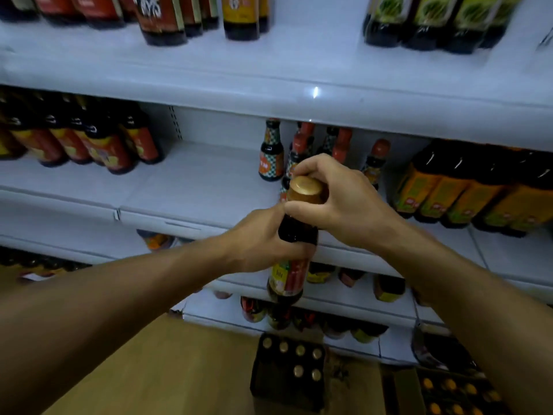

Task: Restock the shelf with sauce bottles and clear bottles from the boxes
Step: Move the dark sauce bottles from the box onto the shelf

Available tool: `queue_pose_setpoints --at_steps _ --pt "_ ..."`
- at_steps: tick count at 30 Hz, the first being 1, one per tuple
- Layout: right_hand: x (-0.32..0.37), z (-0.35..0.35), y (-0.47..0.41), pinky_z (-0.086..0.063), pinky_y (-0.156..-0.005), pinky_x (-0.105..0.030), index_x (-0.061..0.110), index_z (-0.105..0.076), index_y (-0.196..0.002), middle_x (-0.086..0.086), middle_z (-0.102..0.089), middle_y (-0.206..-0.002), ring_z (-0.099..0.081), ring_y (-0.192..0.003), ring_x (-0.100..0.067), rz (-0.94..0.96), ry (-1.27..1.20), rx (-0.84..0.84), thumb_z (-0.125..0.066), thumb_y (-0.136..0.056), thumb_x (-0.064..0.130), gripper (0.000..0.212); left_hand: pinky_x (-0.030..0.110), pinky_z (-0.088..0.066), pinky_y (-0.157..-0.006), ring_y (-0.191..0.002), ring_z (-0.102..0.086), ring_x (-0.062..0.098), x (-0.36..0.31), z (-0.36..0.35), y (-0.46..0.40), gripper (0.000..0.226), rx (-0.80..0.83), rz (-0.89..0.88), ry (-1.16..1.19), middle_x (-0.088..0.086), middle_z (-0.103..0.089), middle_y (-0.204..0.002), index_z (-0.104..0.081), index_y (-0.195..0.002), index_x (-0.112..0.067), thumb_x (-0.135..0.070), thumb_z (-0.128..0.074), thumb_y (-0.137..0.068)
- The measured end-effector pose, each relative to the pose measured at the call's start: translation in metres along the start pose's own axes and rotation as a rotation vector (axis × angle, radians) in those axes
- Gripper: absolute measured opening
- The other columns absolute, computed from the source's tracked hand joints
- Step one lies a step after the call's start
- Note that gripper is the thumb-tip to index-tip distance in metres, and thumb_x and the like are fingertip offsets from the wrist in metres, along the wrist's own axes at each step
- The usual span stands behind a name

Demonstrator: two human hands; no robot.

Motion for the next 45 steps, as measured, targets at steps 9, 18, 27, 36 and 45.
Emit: queue_pose_setpoints --at_steps 9,18,27,36,45 --pt "0.074 0.088 -0.014 -0.056 -0.073 -0.031 0.033 -0.055 -0.111 0.008 -0.066 -0.098 -0.065 -0.085 -0.005 0.030 -0.075 -0.185 -0.070 -0.069 0.059 0.052 0.022 -0.055 -0.075 -0.090 -0.065 0.001 -0.103 0.059 0.002 0.039 0.026 -0.153 0.042 -0.011 -0.069 -0.098 -0.056 -0.115 -0.032 -0.042 -0.069 -0.079" --pt "0.116 0.176 -0.023 -0.056 -0.074 -0.024 0.025 -0.059 -0.110 0.009 -0.066 -0.097 -0.065 -0.087 -0.002 0.095 -0.116 -0.381 -0.073 -0.074 0.054 0.048 0.043 -0.058 -0.084 -0.094 -0.068 0.010 -0.186 0.101 -0.020 0.044 0.002 -0.229 0.000 -0.006 -0.070 -0.101 -0.059 -0.110 -0.028 -0.052 -0.066 -0.074" --pt "0.121 0.276 -0.047 -0.059 -0.076 -0.038 0.021 -0.064 -0.104 0.003 -0.072 -0.090 -0.070 -0.084 -0.011 0.149 -0.183 -0.505 -0.073 -0.070 0.055 0.049 0.030 -0.061 -0.065 -0.084 -0.070 0.003 -0.268 0.129 -0.073 0.022 -0.077 -0.337 0.052 -0.013 -0.071 -0.094 -0.055 -0.102 -0.038 -0.042 -0.066 -0.083" --pt "0.102 0.379 -0.073 -0.058 -0.080 -0.044 0.014 -0.064 -0.102 -0.001 -0.071 -0.088 -0.070 -0.081 -0.016 0.197 -0.133 -0.588 -0.074 -0.077 0.048 0.043 0.051 -0.057 -0.084 -0.091 -0.073 0.013 -0.334 0.125 -0.153 0.045 -0.061 -0.404 0.150 -0.008 -0.074 -0.103 -0.051 -0.121 -0.026 -0.051 -0.061 -0.085" --pt "0.032 0.427 -0.094 -0.058 -0.076 -0.034 0.016 -0.064 -0.103 -0.001 -0.069 -0.092 -0.067 -0.083 -0.014 0.152 -0.094 -0.608 -0.073 -0.080 0.047 0.040 0.043 -0.053 -0.085 -0.101 -0.071 0.016 -0.317 0.090 -0.226 0.046 -0.060 -0.295 0.307 -0.007 -0.072 -0.111 -0.047 -0.131 -0.032 -0.045 -0.062 -0.089"
Point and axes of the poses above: each hand's wrist, its own y-axis away from the middle knuckle, its own z-axis out of the back of the hand, x = y × z, the point moved 9 cm from there along -y, towards the middle knuckle
